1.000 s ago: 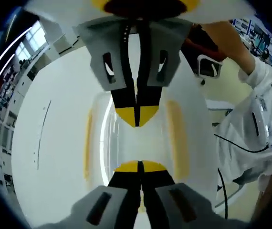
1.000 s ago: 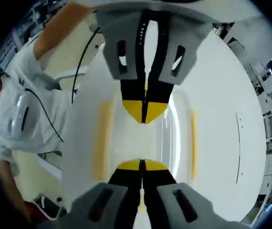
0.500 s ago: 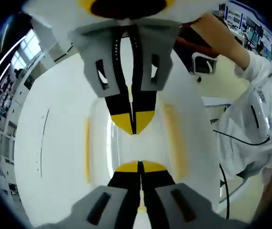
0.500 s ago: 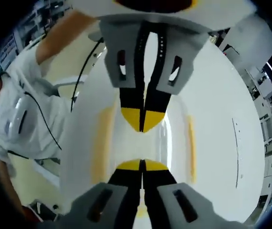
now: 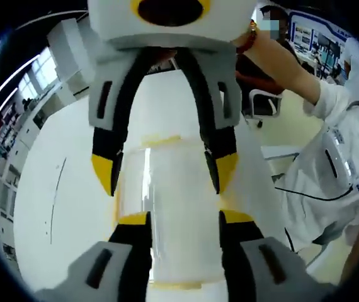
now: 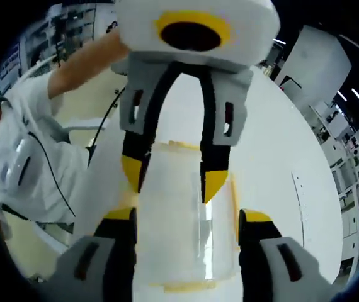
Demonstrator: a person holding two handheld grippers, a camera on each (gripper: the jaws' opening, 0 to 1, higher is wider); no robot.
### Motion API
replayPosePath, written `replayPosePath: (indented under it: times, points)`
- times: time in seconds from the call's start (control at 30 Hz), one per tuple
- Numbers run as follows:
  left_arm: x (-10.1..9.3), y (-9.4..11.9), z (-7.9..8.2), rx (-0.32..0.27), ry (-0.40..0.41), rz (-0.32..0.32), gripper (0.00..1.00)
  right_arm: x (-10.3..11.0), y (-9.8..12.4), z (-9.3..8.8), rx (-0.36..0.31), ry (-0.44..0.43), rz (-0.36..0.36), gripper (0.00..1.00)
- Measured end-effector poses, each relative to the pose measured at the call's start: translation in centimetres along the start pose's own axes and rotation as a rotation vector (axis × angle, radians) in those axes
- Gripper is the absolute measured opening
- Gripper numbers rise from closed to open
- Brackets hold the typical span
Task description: Snap each plastic latch of the storage box into its locked position after aligning the lid with the box until every specified latch is closed and the lid sits flush.
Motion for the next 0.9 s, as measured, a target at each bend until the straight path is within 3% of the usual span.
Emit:
replayPosePath:
  times: [0.1,0.17,0.23,0.3,0.63,0.9]
  points:
    - [0.1,0.2,0.5,-0.006,-0.016,0.022,0.63,0.0,0.4,0.1,-0.014,0.006,-0.015,0.83]
    - [0.5,0.2,0.5,-0.002,-0.032,0.054,0.80,0.1,0.5,0.2,-0.028,-0.017,-0.011,0.99]
    - [0.5,0.1,0.5,-0.001,-0.026,0.055,1.00,0.1,0.4,0.2,-0.027,-0.019,-0.010,0.99]
    - [0.4,0.0,0.4,0.002,-0.011,0.053,1.00,0.1,0.3,-0.2,0.005,-0.017,-0.020,1.00]
    - [0.3,-0.9,-0.9,0.018,0.010,0.032,1.00,0.1,-1.1,0.0,-0.011,-0.061,0.027,0.98]
    - [0.4,-2.1,-2.0,-0.002,0.034,0.021,1.00,0.0,-2.6,-0.9,0.026,-0.081,0.059,0.98]
Point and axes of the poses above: the point that each gripper's makers call its tool centre point, and the gripper's own axes: y roughly backward along the fingers, x roughly to its left, z roughly out of its top, the point moved 5 cm from there along y, roughly backward along the fingers, and after that the axes turned 12 degrees about -y, right-handed, at the moved point
